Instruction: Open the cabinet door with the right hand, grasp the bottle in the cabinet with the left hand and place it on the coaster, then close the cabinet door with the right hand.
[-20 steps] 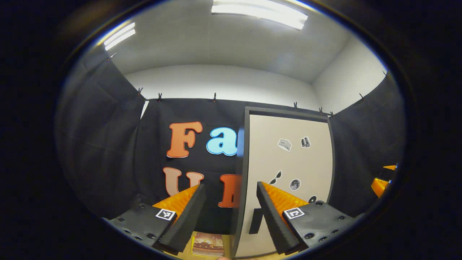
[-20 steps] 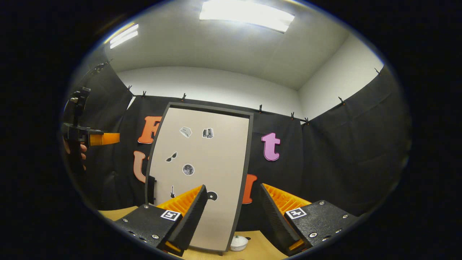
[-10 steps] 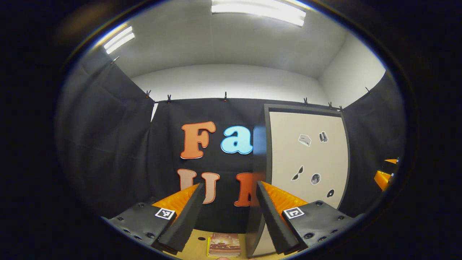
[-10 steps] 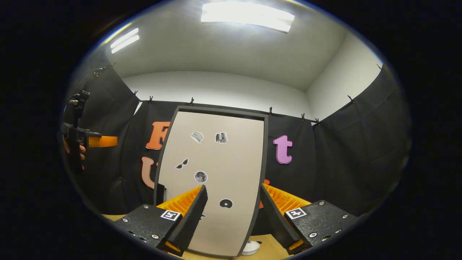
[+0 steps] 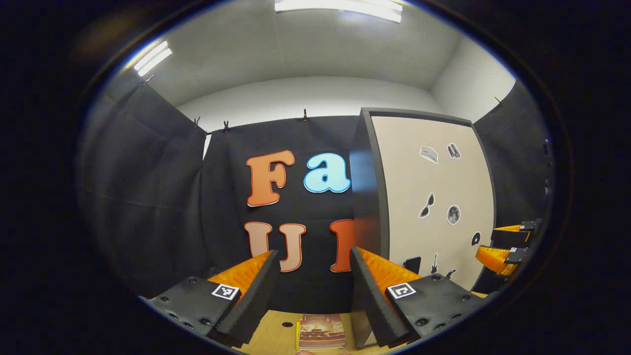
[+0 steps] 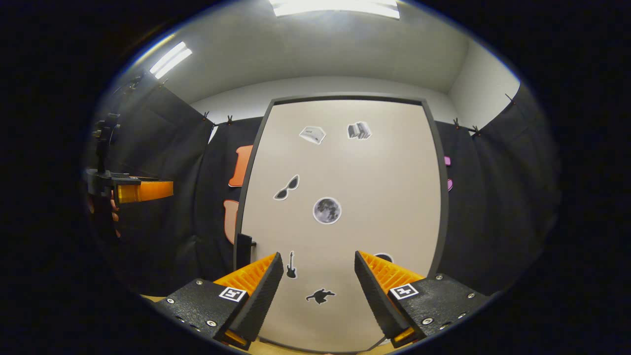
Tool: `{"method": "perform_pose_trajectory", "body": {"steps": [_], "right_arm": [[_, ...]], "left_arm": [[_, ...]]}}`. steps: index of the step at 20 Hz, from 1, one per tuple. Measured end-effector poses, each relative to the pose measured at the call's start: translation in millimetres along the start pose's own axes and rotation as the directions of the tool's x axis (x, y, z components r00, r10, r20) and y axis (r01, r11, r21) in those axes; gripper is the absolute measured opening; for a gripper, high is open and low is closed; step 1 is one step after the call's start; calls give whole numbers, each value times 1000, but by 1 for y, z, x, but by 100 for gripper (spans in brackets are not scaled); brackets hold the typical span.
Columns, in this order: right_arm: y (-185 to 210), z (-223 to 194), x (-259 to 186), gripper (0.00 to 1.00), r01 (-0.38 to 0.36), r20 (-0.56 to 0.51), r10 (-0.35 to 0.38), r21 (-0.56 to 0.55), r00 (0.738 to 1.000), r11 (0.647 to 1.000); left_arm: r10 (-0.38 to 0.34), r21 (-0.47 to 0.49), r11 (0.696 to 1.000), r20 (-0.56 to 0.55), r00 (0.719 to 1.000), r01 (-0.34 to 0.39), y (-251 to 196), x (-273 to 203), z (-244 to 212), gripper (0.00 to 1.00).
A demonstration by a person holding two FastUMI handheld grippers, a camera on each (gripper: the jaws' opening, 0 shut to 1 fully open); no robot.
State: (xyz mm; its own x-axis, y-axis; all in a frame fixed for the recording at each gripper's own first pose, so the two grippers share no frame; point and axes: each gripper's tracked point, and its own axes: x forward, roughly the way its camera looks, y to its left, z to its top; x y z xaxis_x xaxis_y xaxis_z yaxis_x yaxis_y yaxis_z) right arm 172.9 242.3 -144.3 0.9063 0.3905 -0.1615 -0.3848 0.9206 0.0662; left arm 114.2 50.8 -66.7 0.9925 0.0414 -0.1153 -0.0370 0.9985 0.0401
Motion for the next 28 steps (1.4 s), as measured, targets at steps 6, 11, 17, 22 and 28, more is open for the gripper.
{"method": "perform_pose_trajectory", "body": {"steps": [6,11,17,22,28], "right_arm": [[84,-41,31,90,-150,-133,158,64,978,987],[103,-66,73,82,-68,-214,81,65,973,996],[106,-82,103,61,25,-277,15,140,961,990],[104,-82,104,35,74,-290,-33,132,957,989],[111,-77,82,21,11,-281,30,142,959,990]], "left_arm": [[19,-12,1000,26,999,-18,11,-27,1,96],[23,-11,1000,15,1000,-23,25,-51,0,90],[44,-3,999,2,999,-44,50,-60,-2,97],[15,-19,1000,-18,1000,-15,42,-64,-8,96],[-11,-30,1000,-34,999,10,41,-60,-11,90]]}}
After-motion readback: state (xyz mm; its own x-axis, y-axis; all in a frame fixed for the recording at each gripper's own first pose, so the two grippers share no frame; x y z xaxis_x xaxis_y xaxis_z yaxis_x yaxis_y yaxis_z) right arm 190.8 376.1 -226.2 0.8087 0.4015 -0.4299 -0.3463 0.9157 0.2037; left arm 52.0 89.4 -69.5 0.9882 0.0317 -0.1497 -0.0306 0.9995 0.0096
